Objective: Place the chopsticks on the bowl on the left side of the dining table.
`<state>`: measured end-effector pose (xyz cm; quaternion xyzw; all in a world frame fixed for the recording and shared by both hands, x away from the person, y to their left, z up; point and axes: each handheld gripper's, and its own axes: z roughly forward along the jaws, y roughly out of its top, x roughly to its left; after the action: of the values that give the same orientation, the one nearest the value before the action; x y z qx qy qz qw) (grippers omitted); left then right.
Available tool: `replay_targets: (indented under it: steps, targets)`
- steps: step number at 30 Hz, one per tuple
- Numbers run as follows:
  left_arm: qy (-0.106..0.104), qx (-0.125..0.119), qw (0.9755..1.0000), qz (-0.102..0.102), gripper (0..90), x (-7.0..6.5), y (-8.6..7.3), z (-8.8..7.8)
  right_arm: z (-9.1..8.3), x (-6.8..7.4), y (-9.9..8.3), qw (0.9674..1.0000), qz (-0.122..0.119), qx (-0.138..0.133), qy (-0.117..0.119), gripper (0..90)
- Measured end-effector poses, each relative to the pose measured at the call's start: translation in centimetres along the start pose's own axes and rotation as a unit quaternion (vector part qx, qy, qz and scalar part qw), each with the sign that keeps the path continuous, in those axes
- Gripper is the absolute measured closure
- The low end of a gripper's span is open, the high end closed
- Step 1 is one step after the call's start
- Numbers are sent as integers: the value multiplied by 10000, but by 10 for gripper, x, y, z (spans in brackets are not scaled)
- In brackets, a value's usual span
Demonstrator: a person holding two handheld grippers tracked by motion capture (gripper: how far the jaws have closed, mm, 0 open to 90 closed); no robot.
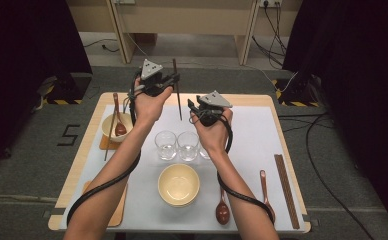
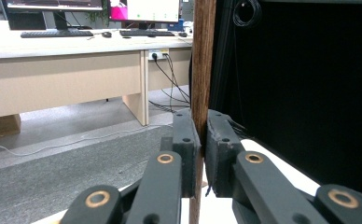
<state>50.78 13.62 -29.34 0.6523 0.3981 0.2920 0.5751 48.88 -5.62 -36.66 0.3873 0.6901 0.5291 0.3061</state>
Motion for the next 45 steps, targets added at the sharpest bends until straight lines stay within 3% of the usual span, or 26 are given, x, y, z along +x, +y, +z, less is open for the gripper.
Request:
replay_targets:
  steps: [9, 21, 45]
  targets:
    - [117, -14, 9999, 15, 829, 10, -2, -9, -6, -10, -4, 9998, -103, 54, -180, 595]
    - [263, -9, 9997, 11, 829, 23, -6, -20, -13, -22, -12, 9995, -35, 108, -306, 563]
    - [432, -28, 9990, 105, 830, 35, -10, -41, -34, -46, -29, 9975, -54, 300, -640, 538]
